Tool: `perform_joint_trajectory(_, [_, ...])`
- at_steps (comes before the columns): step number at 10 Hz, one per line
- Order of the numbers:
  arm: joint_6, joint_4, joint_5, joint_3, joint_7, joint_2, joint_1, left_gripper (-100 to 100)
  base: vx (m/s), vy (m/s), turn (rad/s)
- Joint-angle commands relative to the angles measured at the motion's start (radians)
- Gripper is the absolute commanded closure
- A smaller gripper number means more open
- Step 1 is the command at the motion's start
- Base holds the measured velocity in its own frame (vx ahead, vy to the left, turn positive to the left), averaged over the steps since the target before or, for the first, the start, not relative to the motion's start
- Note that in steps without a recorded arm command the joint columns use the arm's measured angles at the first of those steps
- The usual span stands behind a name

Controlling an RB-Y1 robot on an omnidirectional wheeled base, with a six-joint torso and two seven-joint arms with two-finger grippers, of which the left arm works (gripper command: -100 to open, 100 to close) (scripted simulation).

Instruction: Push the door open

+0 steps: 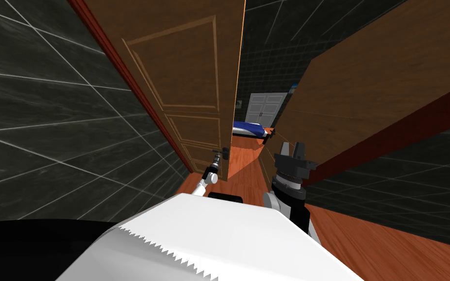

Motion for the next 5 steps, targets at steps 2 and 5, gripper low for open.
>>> perform_joint_trajectory(2, [-0.006, 0.016, -0.008, 0.008, 0.014, -0.016, -0.008, -100, 0.184, -0.005, -0.027])
perform_joint_trajectory(5, [-0.005, 0.013, -0.006, 0.005, 0.011, -0.010, -0.006, 100, 0.016, 0.000, -0.001])
